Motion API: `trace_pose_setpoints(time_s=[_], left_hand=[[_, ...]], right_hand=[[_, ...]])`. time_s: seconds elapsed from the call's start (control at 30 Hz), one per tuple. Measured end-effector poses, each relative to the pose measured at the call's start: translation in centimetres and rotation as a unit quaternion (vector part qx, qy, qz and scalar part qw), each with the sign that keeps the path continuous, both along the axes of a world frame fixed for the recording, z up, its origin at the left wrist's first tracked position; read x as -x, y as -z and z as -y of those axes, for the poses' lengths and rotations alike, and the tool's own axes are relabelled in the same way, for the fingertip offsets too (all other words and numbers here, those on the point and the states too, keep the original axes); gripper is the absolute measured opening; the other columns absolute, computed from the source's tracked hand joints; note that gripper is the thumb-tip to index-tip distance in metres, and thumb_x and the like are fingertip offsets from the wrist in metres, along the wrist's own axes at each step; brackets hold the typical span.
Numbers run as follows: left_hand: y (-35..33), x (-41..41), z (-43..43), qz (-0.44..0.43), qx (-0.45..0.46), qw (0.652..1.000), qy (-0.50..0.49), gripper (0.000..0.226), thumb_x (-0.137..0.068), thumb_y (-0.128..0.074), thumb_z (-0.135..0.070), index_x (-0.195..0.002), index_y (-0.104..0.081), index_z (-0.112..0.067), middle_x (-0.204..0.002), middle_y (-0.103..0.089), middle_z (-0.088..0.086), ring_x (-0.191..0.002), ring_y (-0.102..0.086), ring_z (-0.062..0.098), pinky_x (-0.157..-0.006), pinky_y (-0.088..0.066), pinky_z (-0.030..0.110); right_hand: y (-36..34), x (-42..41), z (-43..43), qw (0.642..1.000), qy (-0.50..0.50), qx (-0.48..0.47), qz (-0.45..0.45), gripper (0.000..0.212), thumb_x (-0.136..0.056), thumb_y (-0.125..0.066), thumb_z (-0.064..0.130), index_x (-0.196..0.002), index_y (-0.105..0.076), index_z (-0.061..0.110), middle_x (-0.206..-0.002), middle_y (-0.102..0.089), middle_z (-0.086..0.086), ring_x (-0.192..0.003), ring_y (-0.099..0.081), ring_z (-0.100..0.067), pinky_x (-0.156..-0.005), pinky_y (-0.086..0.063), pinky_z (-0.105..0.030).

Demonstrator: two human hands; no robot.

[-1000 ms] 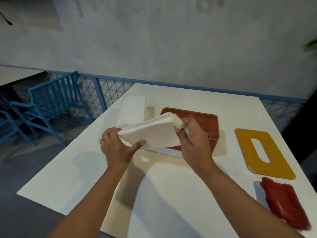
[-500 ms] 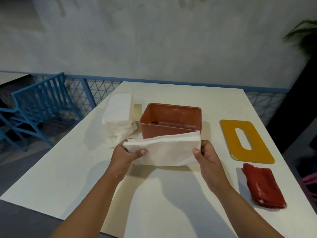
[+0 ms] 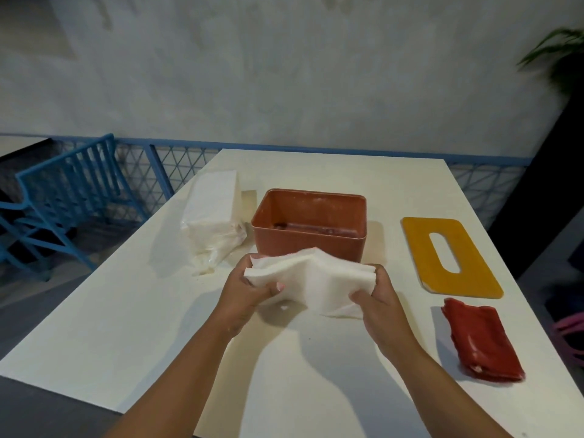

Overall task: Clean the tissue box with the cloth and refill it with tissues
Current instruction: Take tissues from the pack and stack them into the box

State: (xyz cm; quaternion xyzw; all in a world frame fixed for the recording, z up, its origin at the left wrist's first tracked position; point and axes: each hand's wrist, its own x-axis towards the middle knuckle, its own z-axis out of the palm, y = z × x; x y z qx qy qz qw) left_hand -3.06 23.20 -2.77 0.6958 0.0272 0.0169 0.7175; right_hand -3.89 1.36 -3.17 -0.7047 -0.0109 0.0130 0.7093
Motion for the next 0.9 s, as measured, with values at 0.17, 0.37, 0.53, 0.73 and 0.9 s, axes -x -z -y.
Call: trace_pose_setpoints(time_s=[0.17,0.37,0.53,0.73,0.9], left_hand=[[0.1,-0.5,-0.3,0.000,-0.022,1.000,-0.020,0.037,-0.058,-0.081,-0.009,-0.083,-0.055,-0.017,-0.084,-0.066,-0.001,-0.079,-0.059,0.016,-0.060,-0.049,0.023],[0.7,-0.5,0.0,-0.012,-0.010,1.000,-0.021,0.042,-0.055,-0.081,-0.013,-0.092,-0.062,-0.019,-0.082,-0.072,-0.006,-0.083,-0.065,0.016,-0.061,-0.052,0.019],[0.3,-1.1,-0.1,-0.033,-0.024,0.999,0.001,0.042,-0.063,-0.083,-0.007,-0.097,-0.062,-0.019,-0.091,-0.072,0.000,-0.089,-0.066,0.018,-0.067,-0.057,0.028],[0.0,-0.7,-0.1,-0.064,-0.069,0.995,0.016,0.057,-0.064,-0.082,-0.023,-0.115,-0.057,-0.019,-0.107,-0.068,0.007,-0.102,-0.064,0.029,-0.081,-0.056,0.045],[-4.9,-2.2,0.0,0.034,-0.121,0.991,-0.048,0.042,-0.079,-0.071,-0.011,-0.114,-0.050,-0.022,-0.104,-0.063,-0.007,-0.094,-0.062,0.012,-0.068,-0.052,0.019]], right_hand=[[-0.2,-0.4,0.4,1.000,0.007,0.012,0.003,0.042,-0.085,-0.053,-0.006,-0.103,-0.046,0.032,-0.108,-0.059,0.003,-0.102,-0.059,-0.015,-0.077,-0.056,-0.028],[-0.2,-0.8,0.9,0.999,0.021,0.029,-0.005,0.048,-0.083,-0.056,-0.007,-0.113,-0.046,0.030,-0.108,-0.059,0.003,-0.103,-0.059,-0.015,-0.080,-0.054,-0.024],[-1.1,-1.0,1.4,0.998,0.021,0.051,0.002,0.044,-0.084,-0.055,-0.008,-0.111,-0.044,0.026,-0.100,-0.057,0.010,-0.094,-0.056,-0.008,-0.072,-0.050,-0.017],[-0.7,-0.7,1.6,0.990,0.019,0.139,0.006,0.043,-0.086,-0.064,0.008,-0.120,-0.045,0.027,-0.103,-0.056,0.016,-0.094,-0.054,-0.001,-0.086,-0.044,-0.016],[-4.9,-2.5,2.4,0.984,0.080,0.146,0.057,0.042,-0.078,-0.067,-0.002,-0.102,-0.044,0.023,-0.094,-0.061,0.007,-0.084,-0.060,-0.008,-0.068,-0.051,-0.020]])
